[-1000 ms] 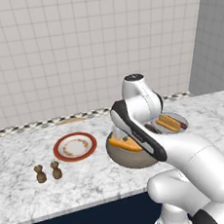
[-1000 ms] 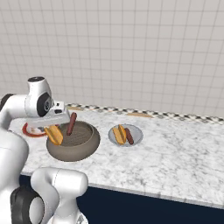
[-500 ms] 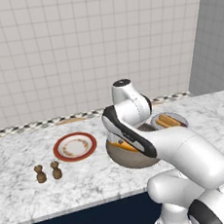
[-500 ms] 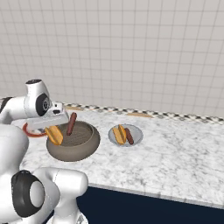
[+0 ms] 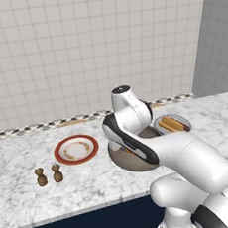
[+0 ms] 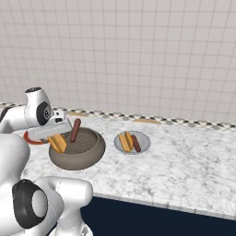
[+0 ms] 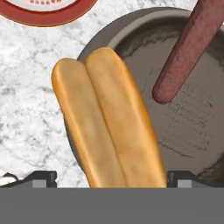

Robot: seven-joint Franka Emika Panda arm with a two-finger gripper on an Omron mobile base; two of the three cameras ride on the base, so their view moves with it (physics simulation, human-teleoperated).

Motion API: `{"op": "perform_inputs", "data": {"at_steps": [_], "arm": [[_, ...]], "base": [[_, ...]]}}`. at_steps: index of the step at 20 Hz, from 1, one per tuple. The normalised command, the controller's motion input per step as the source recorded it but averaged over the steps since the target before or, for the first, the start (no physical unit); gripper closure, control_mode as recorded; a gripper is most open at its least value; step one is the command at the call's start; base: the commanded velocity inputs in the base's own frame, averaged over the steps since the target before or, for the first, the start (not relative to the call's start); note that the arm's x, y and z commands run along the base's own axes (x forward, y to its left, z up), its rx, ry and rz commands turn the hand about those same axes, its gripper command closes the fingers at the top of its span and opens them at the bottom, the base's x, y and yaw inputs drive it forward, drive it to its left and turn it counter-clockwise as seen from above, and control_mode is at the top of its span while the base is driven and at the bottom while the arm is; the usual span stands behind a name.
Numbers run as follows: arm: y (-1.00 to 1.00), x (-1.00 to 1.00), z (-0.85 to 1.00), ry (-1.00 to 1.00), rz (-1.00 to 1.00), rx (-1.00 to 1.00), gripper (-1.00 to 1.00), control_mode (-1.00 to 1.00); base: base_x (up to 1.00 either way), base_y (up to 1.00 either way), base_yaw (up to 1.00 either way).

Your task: Place one bun and one sausage from the bowl on each plate.

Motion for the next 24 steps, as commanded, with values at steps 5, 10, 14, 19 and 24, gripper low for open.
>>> {"op": "perform_inputs", "data": {"at_steps": [5, 10, 14, 19, 24], "arm": [[0.00, 0.09, -0.24, -0.01, 0.06, -0.02, -1.00, -1.00], [0.00, 0.33, -0.19, 0.00, 0.05, -0.04, -1.00, -1.00], [-0.01, 0.17, -0.21, 0.00, 0.05, -0.01, -1.00, -1.00], [0.00, 0.00, -0.10, 0.00, 0.04, 0.00, 1.00, -1.00], [-0.02, -0.18, 0.14, -0.01, 0.02, 0.00, 1.00, -1.00]], "base": [[0.00, 0.00, 0.00], [0.00, 0.00, 0.00], [0.00, 0.00, 0.00], [0.00, 0.00, 0.00], [0.00, 0.00, 0.00]]}}
